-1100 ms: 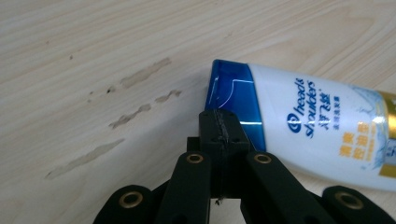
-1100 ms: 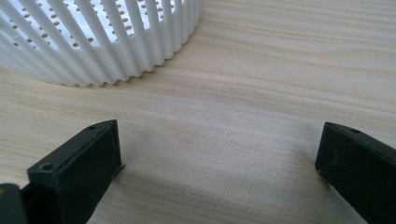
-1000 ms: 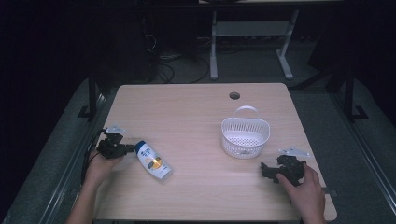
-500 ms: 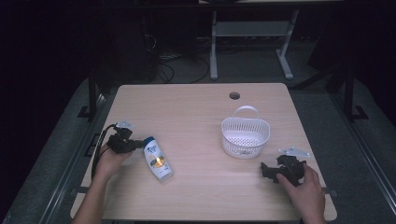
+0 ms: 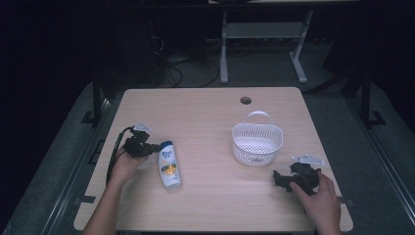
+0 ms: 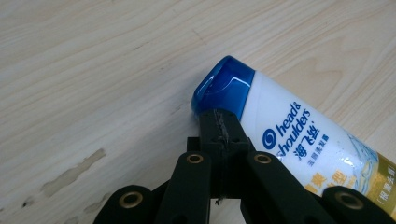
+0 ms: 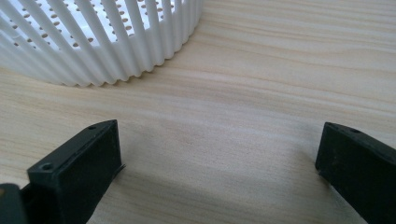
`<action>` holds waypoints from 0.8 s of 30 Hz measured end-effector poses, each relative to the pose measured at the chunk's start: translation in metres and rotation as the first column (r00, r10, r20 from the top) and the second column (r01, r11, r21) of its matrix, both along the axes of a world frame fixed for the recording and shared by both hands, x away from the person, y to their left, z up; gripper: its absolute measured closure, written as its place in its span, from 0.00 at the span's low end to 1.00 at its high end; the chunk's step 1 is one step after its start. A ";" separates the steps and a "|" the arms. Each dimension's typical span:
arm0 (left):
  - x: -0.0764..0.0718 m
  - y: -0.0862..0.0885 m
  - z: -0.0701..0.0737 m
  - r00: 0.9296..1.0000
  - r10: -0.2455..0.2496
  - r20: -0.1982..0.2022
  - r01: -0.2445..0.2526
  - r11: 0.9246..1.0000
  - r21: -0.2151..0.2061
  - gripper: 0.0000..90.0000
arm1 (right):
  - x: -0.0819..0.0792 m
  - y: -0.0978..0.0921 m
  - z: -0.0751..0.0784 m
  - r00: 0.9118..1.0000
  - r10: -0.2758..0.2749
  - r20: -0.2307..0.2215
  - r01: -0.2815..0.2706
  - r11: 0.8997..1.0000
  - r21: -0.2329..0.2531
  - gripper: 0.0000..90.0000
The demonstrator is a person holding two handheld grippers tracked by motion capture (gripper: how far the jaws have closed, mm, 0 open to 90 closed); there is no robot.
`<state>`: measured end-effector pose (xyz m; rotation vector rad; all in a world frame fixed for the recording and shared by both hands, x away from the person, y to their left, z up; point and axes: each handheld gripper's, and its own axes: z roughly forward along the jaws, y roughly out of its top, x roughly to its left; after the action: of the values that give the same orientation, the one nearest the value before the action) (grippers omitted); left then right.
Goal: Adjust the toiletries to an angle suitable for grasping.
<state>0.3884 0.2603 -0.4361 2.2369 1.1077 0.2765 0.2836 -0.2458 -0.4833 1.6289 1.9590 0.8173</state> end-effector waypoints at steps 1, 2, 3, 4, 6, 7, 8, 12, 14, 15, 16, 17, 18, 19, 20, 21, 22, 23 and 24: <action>0.001 -0.004 -0.001 1.000 -0.007 -0.005 0.007 1.000 -0.003 1.00 | 0.000 0.000 0.000 1.000 0.000 0.000 0.000 1.000 0.000 0.00; 0.001 -0.004 -0.001 1.000 -0.007 -0.005 0.007 1.000 -0.003 1.00 | 0.000 0.000 0.000 1.000 0.000 0.000 0.000 1.000 0.000 0.00; 0.001 -0.007 -0.001 1.000 -0.010 -0.004 0.010 1.000 -0.001 1.00 | 0.000 0.000 0.000 1.000 0.000 0.000 0.000 1.000 0.000 0.00; 0.002 -0.011 -0.002 1.000 -0.016 -0.005 0.016 1.000 -0.002 1.00 | 0.000 0.000 0.000 1.000 0.000 0.000 0.000 1.000 0.000 0.00; 0.003 -0.013 -0.002 1.000 -0.022 -0.004 0.022 1.000 -0.003 1.00 | 0.000 0.000 0.000 1.000 0.000 0.000 0.000 1.000 0.000 0.00; 0.003 -0.015 -0.002 1.000 -0.025 -0.002 0.025 1.000 -0.005 1.00 | 0.000 0.000 0.000 1.000 0.000 0.000 0.000 1.000 0.000 0.00; 0.004 -0.018 -0.002 1.000 -0.028 -0.002 0.028 1.000 -0.005 1.00 | 0.000 0.000 0.000 1.000 0.000 0.000 0.000 1.000 0.000 0.00; 0.005 -0.029 -0.001 0.999 -0.052 0.001 0.052 0.999 -0.005 1.00 | 0.000 0.000 0.000 1.000 0.000 0.000 0.000 1.000 0.000 0.00; 0.006 -0.031 -0.001 0.998 -0.056 -0.001 0.056 0.998 -0.007 1.00 | 0.000 0.000 0.000 1.000 0.000 0.000 0.000 1.000 0.000 0.00; 0.006 -0.034 -0.001 0.998 -0.059 0.001 0.059 0.998 -0.009 1.00 | 0.000 0.000 0.000 1.000 0.000 0.000 0.000 1.000 0.000 0.00; 0.006 -0.036 -0.001 0.998 -0.064 -0.001 0.064 0.998 -0.010 1.00 | 0.000 0.000 0.000 1.000 0.001 0.000 -0.001 1.000 0.000 0.00; 0.007 -0.038 -0.001 0.998 -0.070 -0.002 0.070 0.998 -0.011 1.00 | 0.000 0.000 0.000 1.000 0.000 0.000 0.000 1.000 -0.001 0.00; 0.007 -0.043 -0.001 0.997 -0.080 -0.003 0.080 0.997 -0.009 1.00 | 0.000 0.000 0.000 1.000 0.000 0.000 0.000 1.000 0.000 0.00; 0.007 -0.043 -0.001 0.997 -0.080 -0.003 0.080 0.997 -0.009 1.00 | 0.000 0.000 0.000 1.000 0.000 0.000 0.000 1.000 0.000 0.00; 0.007 -0.046 -0.001 0.997 -0.080 -0.003 0.080 0.997 -0.011 1.00 | 0.000 0.000 0.000 1.000 0.000 0.001 0.000 1.000 0.000 0.00; 0.008 -0.049 -0.002 0.996 -0.085 -0.004 0.085 0.996 -0.014 1.00 | 0.000 0.000 0.000 1.000 0.000 0.000 0.000 1.000 0.000 0.00; 0.008 -0.051 -0.002 0.996 -0.091 -0.003 0.091 0.996 -0.012 1.00 | 0.000 0.000 0.000 1.000 0.000 0.000 0.000 1.000 0.000 0.00; 0.008 -0.053 -0.002 0.995 -0.096 -0.002 0.096 0.995 -0.012 1.00 | 0.000 0.000 0.000 1.000 0.000 0.000 0.000 1.000 0.000 0.00; 0.008 -0.058 -0.002 0.995 -0.098 -0.002 0.098 0.995 -0.019 1.00 | 0.000 0.000 0.000 1.000 0.000 0.000 0.000 1.000 0.000 0.00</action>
<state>0.3963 0.2027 -0.4385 2.2678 0.9943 0.2213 0.2836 -0.2458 -0.4833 1.6283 1.9591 0.8174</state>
